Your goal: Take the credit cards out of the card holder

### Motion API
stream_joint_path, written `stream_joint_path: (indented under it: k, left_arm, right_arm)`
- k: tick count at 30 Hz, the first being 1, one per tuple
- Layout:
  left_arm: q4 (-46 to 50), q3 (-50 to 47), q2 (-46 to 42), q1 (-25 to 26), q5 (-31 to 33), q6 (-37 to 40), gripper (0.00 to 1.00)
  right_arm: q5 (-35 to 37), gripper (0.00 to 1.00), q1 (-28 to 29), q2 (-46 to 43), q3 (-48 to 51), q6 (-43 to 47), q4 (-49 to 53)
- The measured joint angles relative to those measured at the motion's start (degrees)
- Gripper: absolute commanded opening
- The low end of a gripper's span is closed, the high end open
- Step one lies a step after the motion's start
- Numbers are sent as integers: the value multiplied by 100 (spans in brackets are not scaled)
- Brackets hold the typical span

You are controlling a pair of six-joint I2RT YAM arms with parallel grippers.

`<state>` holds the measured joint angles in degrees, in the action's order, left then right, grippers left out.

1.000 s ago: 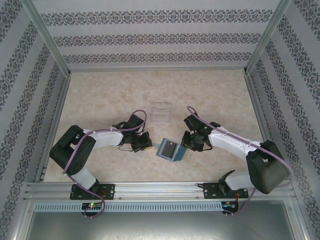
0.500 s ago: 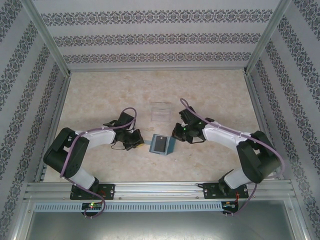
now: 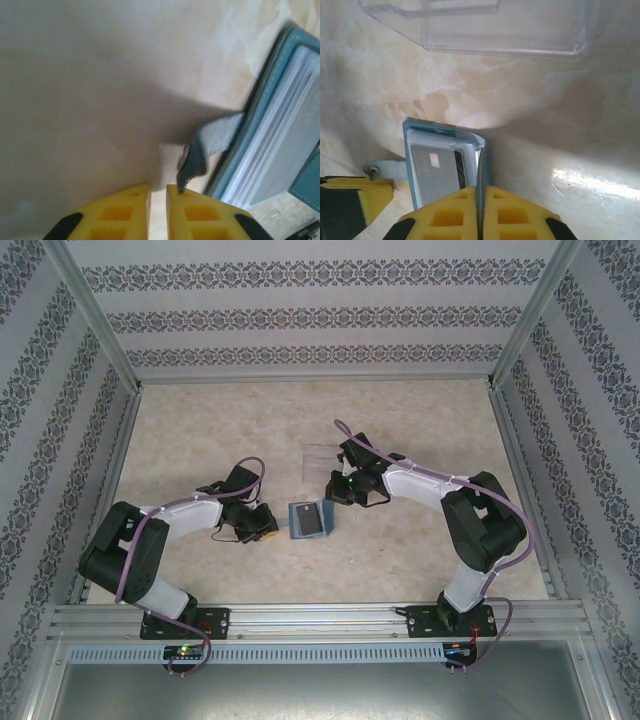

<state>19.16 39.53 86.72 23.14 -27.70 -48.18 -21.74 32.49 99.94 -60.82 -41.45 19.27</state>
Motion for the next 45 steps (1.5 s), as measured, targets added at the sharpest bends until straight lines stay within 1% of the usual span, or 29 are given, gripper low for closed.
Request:
stream_joint_path:
  k: [3,4,6,9,12,16,18,21,23,27,28,30,35,42,44,45]
  left_arm:
    - [374,101,-205,-2,278,26,23]
    - [509,155,-323,-2,380,26,23]
    - [848,380,-540,-2,586,46,24]
    - [1233,909,-673,-2,798,127,23]
    - [1443,1333,-669,0,848,199,21]
    - [1582,1606,-514,68,778,236,19]
    - [1624,1731,-339,168,728,236,17]
    - [1648,1976,42,382,682,238,15]
    - [1637,2140,323,518,671,238,14]
    - [1591,2264,791,660,568,238,12]
    - [1585,2267,898,682,546,240,11]
    - [1576,2271,1078,682,527,256,10]
    - [1552,2286,1375,682,476,297,7]
    - [1467,2319,1698,682,391,328,6]
    - [1451,2319,1735,682,374,343,6]
    - [1449,2319,1740,682,369,345,6]
  right_arm:
    - [44,16,0,0,0,85,138]
    - [70,20,0,0,0,133,192]
    - [155,34,0,-2,0,203,310]
    - [337,47,0,-4,-2,323,520]
    - [479,52,0,-15,-4,433,732]
    - [496,55,2,-149,-4,511,973]
    - [463,54,2,-245,26,542,992]
    - [304,48,2,-424,166,542,973]
    - [136,40,2,-546,302,531,951]
    - [-70,18,4,-619,411,520,911]
    - [-85,14,2,-616,411,525,896]
    - [-81,10,-4,-616,409,557,876]
    - [-85,8,-122,-496,361,699,881]
    - [-37,8,-315,-173,240,990,916]
    - [39,11,-315,-92,210,1067,949]
    - [79,14,-315,-50,181,1106,975]
